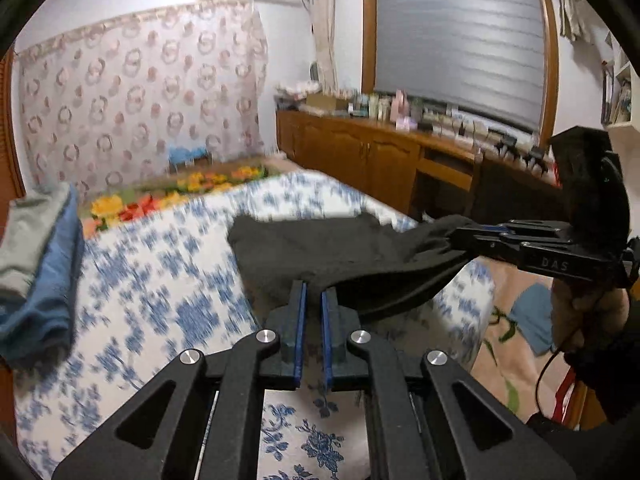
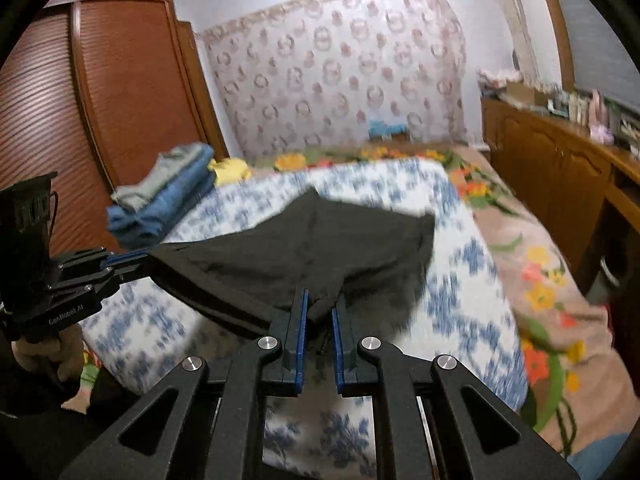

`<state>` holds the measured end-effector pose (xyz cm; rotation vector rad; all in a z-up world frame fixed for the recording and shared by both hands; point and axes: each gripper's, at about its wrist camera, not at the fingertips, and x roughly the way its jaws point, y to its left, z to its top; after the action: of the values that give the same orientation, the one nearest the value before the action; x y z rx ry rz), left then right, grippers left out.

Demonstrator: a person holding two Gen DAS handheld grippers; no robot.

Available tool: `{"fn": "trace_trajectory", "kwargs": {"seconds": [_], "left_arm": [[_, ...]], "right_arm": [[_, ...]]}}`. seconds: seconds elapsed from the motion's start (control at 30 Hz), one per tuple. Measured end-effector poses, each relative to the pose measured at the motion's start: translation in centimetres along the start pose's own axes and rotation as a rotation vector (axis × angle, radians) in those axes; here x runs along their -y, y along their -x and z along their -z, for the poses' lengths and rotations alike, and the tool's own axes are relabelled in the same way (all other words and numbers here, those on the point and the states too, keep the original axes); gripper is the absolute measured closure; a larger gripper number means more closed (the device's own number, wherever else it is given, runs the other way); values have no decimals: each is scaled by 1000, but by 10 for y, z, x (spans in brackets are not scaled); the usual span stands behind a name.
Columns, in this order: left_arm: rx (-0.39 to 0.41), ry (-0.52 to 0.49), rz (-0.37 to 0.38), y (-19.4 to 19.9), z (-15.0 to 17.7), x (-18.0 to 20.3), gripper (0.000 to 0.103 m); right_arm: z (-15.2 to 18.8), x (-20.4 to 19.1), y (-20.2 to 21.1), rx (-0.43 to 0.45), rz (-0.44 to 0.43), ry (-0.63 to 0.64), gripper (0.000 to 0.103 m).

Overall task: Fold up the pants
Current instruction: 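Grasp the garment end with the left gripper while the right gripper grasps beside it, lift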

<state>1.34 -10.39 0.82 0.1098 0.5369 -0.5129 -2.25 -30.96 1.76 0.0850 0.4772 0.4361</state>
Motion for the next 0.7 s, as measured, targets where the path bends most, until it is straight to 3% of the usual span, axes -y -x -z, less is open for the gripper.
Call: {"fn": "trace_trajectory", "kwargs": {"seconds": [0.37,0.53,0.7], "left_arm": [[133,9,-48,61,-33,-22,95],[159,18,-62,73,-33,-32,95],[113,37,-64,54,-25,-46,95]], "right_arm": [[-40,-30,36,135,-93,98,93],[-40,-36,32,138,-125,125,93],[-43,-30,3,86,-133,150,93]]}}
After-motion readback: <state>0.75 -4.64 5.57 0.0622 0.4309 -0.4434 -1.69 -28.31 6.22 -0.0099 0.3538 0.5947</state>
